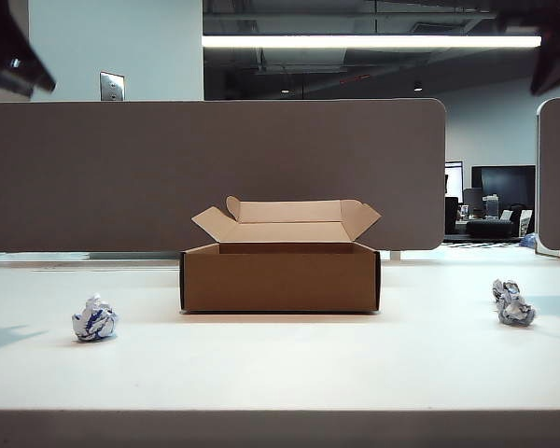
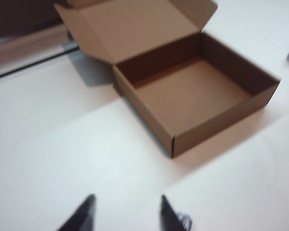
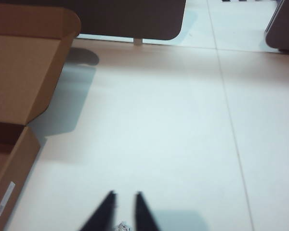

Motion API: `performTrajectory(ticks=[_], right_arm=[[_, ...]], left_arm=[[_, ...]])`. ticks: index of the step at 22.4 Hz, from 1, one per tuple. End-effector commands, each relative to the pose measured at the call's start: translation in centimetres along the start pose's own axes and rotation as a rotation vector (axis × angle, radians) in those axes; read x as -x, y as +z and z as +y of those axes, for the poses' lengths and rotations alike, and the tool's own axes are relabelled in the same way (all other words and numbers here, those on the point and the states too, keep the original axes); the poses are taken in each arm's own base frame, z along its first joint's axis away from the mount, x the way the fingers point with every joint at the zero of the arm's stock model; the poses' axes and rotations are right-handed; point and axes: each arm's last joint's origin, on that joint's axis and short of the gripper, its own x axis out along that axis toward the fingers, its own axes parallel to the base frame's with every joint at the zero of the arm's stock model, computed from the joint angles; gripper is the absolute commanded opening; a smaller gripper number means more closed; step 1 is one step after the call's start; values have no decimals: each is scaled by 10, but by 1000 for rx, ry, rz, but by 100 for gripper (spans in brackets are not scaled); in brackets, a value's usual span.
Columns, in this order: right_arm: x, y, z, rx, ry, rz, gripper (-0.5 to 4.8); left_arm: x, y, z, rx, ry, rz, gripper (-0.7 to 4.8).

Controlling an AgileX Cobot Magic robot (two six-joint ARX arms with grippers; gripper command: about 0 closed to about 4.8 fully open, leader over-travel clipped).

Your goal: Pick up all the paper balls on the table and put them in the paper box.

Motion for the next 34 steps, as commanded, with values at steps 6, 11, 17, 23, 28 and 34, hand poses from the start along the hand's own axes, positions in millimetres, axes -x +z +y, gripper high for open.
performTrajectory(ticks=[6,11,17,23,28,34], right_arm=[[-49,-5,5,-5,31,64,369],[-83,-17,9,-6,-53,142,383],[-105,-36,11,-4,-66,215,383],[-118,-48,11,-4,-96,258,382],[-120,-47,11,-6,-97,242,382],[-127,-53,11,-6,-90,255,363]], left_arm=[[-38,-19,0,-49,-111,178,279],[-71,-37,-6,-9,-243,298,279],[-88,-48,-5,25,-295,341,279],[-112,-64,-14,-10,-328,421,278],[-127,-78,-17,-36,-278,512,277],[-133,-73,-12,-72,-185,459,263]])
